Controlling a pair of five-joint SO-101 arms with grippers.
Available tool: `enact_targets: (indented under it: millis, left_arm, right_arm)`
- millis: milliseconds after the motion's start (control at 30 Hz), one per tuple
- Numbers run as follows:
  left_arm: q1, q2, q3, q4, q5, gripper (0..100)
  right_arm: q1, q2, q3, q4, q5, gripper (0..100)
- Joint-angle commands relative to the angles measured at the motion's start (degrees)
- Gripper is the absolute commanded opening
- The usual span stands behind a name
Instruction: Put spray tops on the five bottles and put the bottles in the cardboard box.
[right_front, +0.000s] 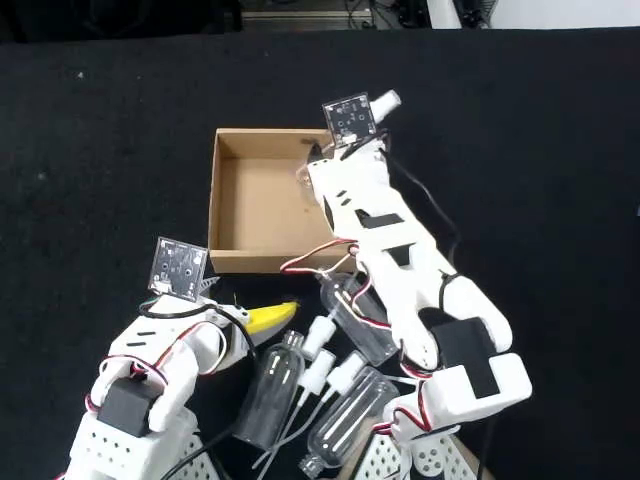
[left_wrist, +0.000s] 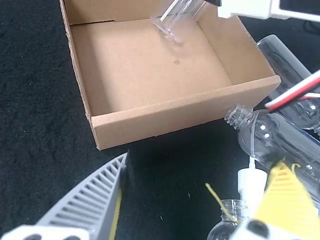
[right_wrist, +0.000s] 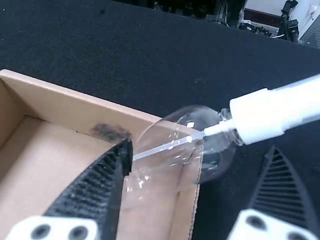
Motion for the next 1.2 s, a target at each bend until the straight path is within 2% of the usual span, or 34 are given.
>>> enact_targets:
  millis: [0, 167, 333, 467, 600, 933, 1167]
  left_arm:
    - [-0.66, -0.88, -4.09, -0.18, 0.44, 39]
    - [-0.66, -0.88, -4.18, -0.18, 0.44, 39]
    - [-0.66, -0.88, -4.18, -0.18, 0.35, 39]
    - [-0.66, -0.88, -4.18, -0.18, 0.35, 39]
    - [-0.75, -0.88, -4.18, -0.18, 0.35, 39]
    - [-0.84, -0.88, -4.18, -0.18, 0.18, 39]
    - [-0.92, -0.88, -4.26, -0.18, 0.09, 39]
  right_arm:
    - [0.62, -4.18, -1.27, 0.18, 0.09, 36.1]
    - [0.70, -4.70, -1.80, 2.20, -3.08, 36.1]
    - [0.97, -4.26, -8.57, 15.91, -10.11, 36.0]
    - [0.97, -4.53, -12.09, 24.53, -12.13, 36.0]
    - [0.62, -4.70, -12.44, 25.32, -12.31, 36.0]
    - [0.62, -8.92, -12.35, 28.04, -21.89, 36.0]
    - [0.62, -14.20, -12.35, 32.09, -23.38, 36.0]
